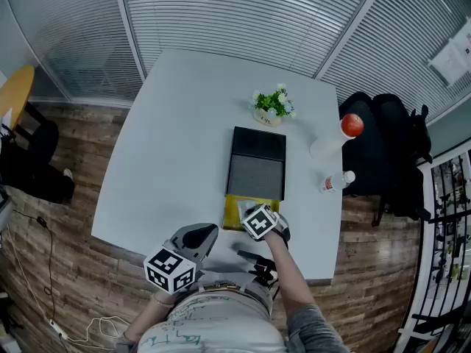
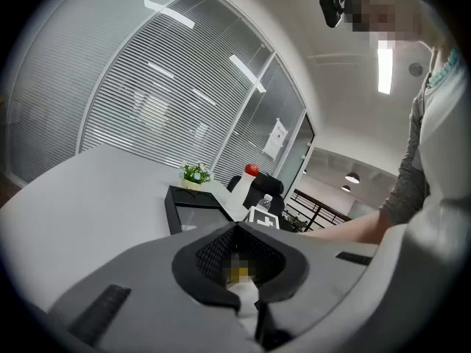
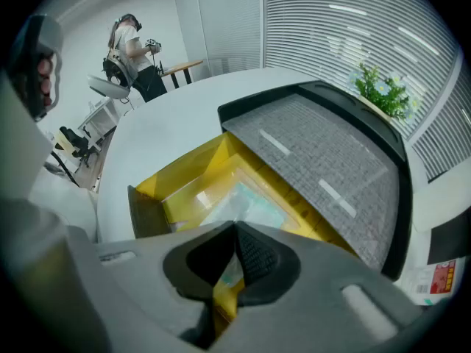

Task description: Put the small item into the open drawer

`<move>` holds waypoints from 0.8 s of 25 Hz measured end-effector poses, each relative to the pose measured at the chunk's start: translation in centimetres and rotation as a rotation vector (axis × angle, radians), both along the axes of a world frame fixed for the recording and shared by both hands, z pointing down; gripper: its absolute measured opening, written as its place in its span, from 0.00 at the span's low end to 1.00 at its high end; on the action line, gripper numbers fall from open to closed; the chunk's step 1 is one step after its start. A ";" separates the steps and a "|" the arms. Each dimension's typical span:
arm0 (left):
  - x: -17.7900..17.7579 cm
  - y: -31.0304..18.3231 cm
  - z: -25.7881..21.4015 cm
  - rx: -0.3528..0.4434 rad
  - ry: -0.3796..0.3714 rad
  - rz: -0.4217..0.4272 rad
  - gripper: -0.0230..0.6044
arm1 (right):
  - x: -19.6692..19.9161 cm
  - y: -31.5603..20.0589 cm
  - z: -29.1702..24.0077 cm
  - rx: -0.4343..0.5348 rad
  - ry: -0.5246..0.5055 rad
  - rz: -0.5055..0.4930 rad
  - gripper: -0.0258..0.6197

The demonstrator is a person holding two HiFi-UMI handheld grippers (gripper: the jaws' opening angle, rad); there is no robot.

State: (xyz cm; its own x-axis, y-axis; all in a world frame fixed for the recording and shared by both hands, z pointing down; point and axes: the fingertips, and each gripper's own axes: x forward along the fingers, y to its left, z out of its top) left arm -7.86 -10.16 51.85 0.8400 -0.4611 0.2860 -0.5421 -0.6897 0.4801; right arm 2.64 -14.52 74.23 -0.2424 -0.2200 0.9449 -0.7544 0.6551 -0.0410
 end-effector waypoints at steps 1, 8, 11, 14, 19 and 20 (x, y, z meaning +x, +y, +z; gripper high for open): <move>0.1 0.0 0.0 0.001 0.000 0.002 0.03 | 0.0 -0.1 0.0 -0.005 -0.002 0.001 0.05; 0.9 0.1 0.2 -0.017 0.004 0.033 0.03 | 0.0 -0.3 0.1 -0.024 0.018 0.009 0.05; 1.3 0.3 0.2 -0.020 0.004 0.051 0.03 | 0.0 -0.3 0.1 -0.031 0.004 0.020 0.05; 1.5 0.4 0.3 -0.020 0.006 0.059 0.03 | 0.4 -0.2 0.0 -0.046 0.005 0.036 0.05; 1.8 0.3 0.2 -0.019 0.008 0.062 0.03 | 1.1 0.0 0.1 -0.051 0.029 0.050 0.05; 1.9 0.3 0.2 -0.018 0.008 0.064 0.03 | 0.9 -0.1 0.2 -0.044 0.023 0.037 0.05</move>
